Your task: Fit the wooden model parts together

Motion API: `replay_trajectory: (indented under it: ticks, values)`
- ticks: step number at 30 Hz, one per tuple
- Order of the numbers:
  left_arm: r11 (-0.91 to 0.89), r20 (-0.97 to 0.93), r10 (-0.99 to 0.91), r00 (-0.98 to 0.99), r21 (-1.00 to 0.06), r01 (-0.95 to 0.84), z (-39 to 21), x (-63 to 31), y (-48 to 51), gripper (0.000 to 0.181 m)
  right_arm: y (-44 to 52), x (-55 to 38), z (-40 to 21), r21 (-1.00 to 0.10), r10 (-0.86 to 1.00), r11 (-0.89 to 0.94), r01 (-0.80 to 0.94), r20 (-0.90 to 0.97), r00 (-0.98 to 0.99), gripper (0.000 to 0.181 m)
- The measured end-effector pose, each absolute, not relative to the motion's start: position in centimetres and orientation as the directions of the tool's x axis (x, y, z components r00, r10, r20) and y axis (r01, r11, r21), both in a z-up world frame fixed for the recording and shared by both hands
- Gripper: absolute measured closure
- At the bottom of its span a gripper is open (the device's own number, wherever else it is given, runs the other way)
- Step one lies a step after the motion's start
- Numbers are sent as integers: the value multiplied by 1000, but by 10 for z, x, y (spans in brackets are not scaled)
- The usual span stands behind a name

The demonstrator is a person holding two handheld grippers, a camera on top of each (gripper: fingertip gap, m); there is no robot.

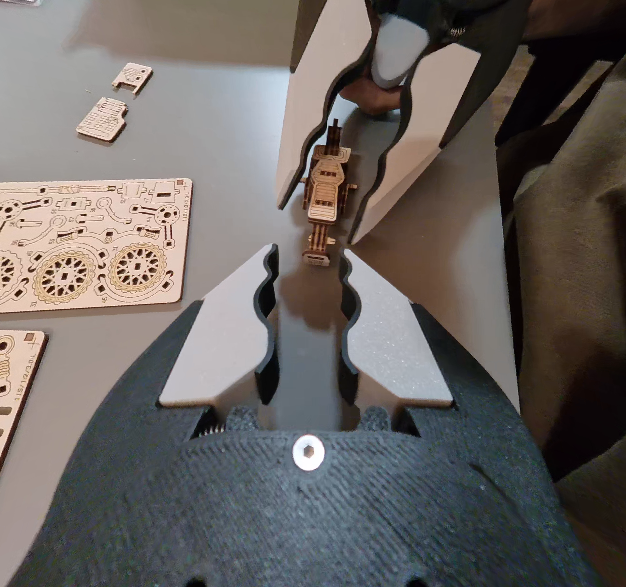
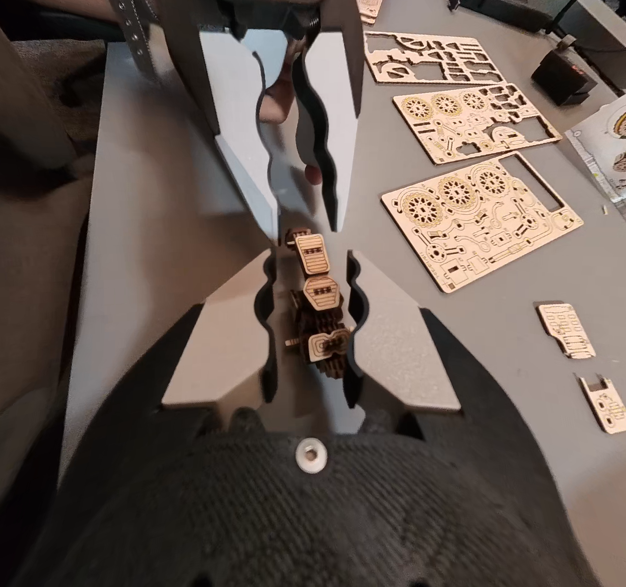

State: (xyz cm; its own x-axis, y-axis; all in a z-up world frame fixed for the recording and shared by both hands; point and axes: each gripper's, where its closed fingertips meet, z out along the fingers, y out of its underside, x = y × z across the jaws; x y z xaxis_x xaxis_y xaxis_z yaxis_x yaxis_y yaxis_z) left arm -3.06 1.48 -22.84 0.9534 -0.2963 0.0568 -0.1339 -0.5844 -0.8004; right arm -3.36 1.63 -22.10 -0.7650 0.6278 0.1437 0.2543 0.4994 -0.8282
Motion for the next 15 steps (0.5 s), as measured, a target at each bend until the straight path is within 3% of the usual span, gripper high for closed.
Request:
replay_trajectory:
  ticks: [8, 15]
  values:
    - [-634, -44, -325, 945, -731, -252, -245, -25, 14, 158, 12, -35, -222, -821, 616, 517, 242, 161, -771, 151]
    - [-630, -44, -317, 947, -737, -245, -244, -26, 15, 166, 9, -32, -224, -805, 592, 552, 217, 196, -782, 162]
